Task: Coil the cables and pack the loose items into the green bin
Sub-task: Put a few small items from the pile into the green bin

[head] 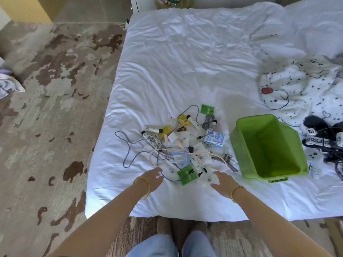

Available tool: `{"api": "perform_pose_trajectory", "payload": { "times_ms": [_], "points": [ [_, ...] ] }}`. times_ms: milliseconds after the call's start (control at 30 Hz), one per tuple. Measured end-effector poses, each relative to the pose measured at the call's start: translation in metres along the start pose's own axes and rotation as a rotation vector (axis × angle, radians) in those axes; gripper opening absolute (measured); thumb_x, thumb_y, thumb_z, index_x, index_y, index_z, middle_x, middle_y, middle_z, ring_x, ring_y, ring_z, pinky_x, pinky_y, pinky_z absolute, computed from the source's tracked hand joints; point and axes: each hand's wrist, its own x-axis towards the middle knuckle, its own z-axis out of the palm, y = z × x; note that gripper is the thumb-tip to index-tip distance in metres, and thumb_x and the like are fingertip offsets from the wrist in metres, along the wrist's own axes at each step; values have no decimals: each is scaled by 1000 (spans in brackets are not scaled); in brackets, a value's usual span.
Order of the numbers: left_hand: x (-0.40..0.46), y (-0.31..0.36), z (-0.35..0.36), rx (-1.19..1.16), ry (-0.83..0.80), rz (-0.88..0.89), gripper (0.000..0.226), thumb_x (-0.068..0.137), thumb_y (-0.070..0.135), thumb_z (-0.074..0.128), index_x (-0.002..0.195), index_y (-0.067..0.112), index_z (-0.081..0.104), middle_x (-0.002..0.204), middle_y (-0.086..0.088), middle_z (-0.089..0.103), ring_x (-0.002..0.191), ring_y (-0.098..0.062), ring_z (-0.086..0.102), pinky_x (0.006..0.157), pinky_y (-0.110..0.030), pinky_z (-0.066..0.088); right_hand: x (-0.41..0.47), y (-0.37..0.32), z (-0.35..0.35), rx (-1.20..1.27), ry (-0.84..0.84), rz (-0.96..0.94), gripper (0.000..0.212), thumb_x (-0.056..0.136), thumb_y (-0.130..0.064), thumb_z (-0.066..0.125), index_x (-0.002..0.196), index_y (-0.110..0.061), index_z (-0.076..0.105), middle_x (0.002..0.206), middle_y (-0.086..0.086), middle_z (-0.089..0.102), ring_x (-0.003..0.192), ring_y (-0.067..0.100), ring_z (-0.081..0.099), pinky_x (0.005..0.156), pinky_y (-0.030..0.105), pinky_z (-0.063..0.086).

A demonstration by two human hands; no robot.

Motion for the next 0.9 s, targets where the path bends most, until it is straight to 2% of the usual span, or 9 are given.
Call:
{"api": "perform_pose_trajectory", "payload": {
  "times_ms": [167,300,367,467,633,700,767,833,900],
  "points": [
    [59,26,34,214,-29,106,44,96,26,40,139,17,36,143,-8,43,126,-26,46,106,-35,38,45,-13,19,-88,-8,-49,61,92,-37,51,142,-11,28,145,11,37,131,28,39,107,38,37],
    [110,41,63,391,-16,144,51,97,25,40,145,16,28,152,-8,30,139,-25,31,113,-35,27,82,-5,48,-115,37,-5,60,95,-41,44,141,-7,26,144,14,33,131,30,37,107,39,36],
    [133,49,73,520,7,150,45,98,23,39,141,12,35,146,-11,40,132,-27,40,107,-36,35,99,-1,63,-161,72,-7,72,92,-51,43,142,-3,22,145,17,30,130,31,37,106,37,34],
    [159,57,87,768,38,170,39,96,35,42,122,8,53,118,-10,61,108,-28,57,84,-36,47,116,5,77,-282,100,-23,98,82,-64,48,143,3,11,148,19,23,135,33,28,110,36,27],
    [182,60,117,1031,140,203,54,86,57,49,112,10,56,107,-7,63,98,-27,61,68,-34,44,136,11,81,-450,92,-57,113,74,-66,57,143,6,5,150,20,16,138,34,22,113,37,24],
    [185,59,123,1002,184,219,53,88,55,48,114,9,53,106,-8,62,97,-28,61,70,-34,45,139,11,81,-432,99,-58,107,75,-64,58,144,4,12,148,19,23,135,33,31,109,37,32],
    [186,57,124,904,213,244,42,95,42,42,118,7,50,107,-11,60,93,-29,58,74,-35,45,139,14,79,-413,148,-93,84,80,-58,55,139,-1,33,137,15,43,123,28,47,96,33,44],
    [181,51,124,775,250,259,31,99,23,35,120,5,49,113,-16,58,92,-30,54,76,-32,41,132,21,80,-380,183,-134,59,89,-48,49,129,-5,47,124,12,56,111,26,56,84,30,46],
    [172,43,126,696,279,227,27,97,20,37,115,5,51,113,-19,58,98,-32,54,79,-33,41,124,28,87,-323,227,-153,45,95,-36,43,125,-3,49,122,13,57,109,26,57,84,30,46]
  ]
}}
